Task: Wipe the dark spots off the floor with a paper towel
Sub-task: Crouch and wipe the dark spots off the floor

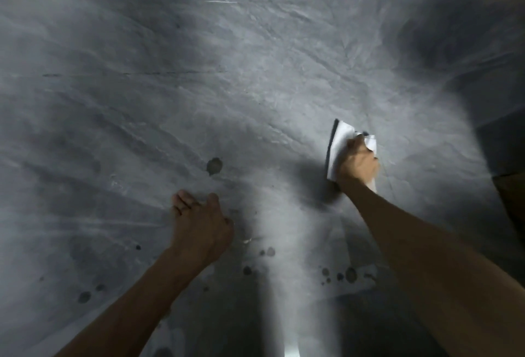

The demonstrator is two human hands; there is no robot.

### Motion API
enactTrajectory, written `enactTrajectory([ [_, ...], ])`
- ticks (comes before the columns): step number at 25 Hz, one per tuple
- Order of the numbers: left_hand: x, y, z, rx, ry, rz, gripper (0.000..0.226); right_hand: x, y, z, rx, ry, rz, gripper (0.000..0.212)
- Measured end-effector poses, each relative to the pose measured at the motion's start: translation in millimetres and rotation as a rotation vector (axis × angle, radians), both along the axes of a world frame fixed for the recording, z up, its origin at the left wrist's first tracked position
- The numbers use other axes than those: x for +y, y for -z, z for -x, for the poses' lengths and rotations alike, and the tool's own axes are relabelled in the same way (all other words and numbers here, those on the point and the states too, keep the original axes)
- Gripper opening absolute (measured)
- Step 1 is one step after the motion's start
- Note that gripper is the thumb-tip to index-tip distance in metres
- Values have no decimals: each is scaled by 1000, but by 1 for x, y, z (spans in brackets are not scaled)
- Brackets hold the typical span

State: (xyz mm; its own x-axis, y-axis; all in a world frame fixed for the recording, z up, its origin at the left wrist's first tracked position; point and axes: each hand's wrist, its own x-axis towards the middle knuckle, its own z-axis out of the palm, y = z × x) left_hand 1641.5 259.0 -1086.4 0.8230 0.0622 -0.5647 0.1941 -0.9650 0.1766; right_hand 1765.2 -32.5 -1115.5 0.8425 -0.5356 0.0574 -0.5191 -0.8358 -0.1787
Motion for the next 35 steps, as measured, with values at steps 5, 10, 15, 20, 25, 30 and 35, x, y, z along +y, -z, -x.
enactTrajectory([
  [5, 9, 0, -3, 21, 66, 19, 63, 43, -1, 17, 135, -632, 75, 23],
  [10, 11, 0, 0, 13, 40, 45, 64, -54, -18, 17, 121, 6, 22, 25],
  [15, 16, -9, -2, 67, 33, 114, 69, 107, -5, 3, 174, -432, -89, 33],
  [20, 29, -10, 5, -67, 8, 219, 57, 247, -2, 39, 105, -1060, -140, 23],
  [25, 37, -15, 4, 39, 37, 211, 67, 123, -12, 8, -52, -1092, 50, 33],
  [30, 31, -14, 5, 20, 61, 182, 65, 170, 7, 4, 29, -498, 7, 27],
  [35, 32, -14, 4, 14, 28, 187, 62, 168, 7, 73, -34, -1306, -16, 30],
])
